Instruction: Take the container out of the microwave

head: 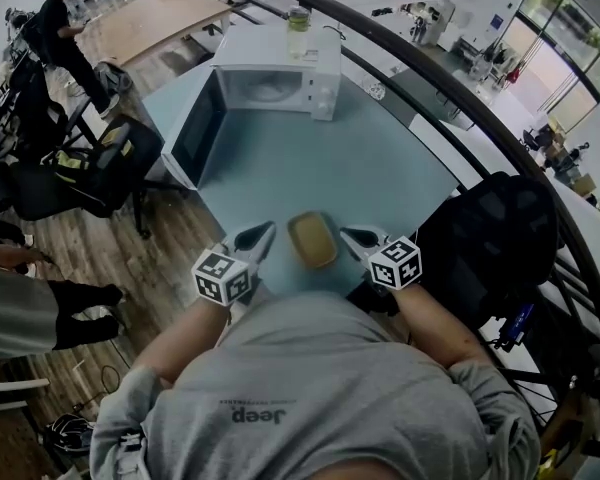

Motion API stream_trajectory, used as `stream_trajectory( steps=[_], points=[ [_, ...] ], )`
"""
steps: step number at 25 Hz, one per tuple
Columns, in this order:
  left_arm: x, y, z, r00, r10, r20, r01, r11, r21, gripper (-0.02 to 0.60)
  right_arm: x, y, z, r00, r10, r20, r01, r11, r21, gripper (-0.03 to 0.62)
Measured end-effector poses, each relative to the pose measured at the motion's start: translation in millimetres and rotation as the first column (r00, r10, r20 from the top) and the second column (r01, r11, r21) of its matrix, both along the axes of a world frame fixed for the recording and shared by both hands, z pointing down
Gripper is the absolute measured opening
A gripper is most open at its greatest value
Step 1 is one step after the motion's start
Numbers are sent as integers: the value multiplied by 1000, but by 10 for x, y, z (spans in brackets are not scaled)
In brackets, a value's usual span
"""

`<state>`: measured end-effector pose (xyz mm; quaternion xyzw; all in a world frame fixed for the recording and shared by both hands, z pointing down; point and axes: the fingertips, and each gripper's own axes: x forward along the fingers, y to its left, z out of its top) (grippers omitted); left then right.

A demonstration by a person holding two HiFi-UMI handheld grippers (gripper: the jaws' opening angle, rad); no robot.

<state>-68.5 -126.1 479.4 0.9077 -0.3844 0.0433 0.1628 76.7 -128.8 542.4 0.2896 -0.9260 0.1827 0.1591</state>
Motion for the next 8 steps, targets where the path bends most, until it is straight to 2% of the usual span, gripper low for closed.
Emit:
stream_trajectory(
  steps=[8],
  points=[
    [-23, 31, 32, 1000, -4, 0, 4, 1000, -6, 20, -33, 32, 37, 1000, -6, 2, 6, 1000, -7, 3]
  ],
)
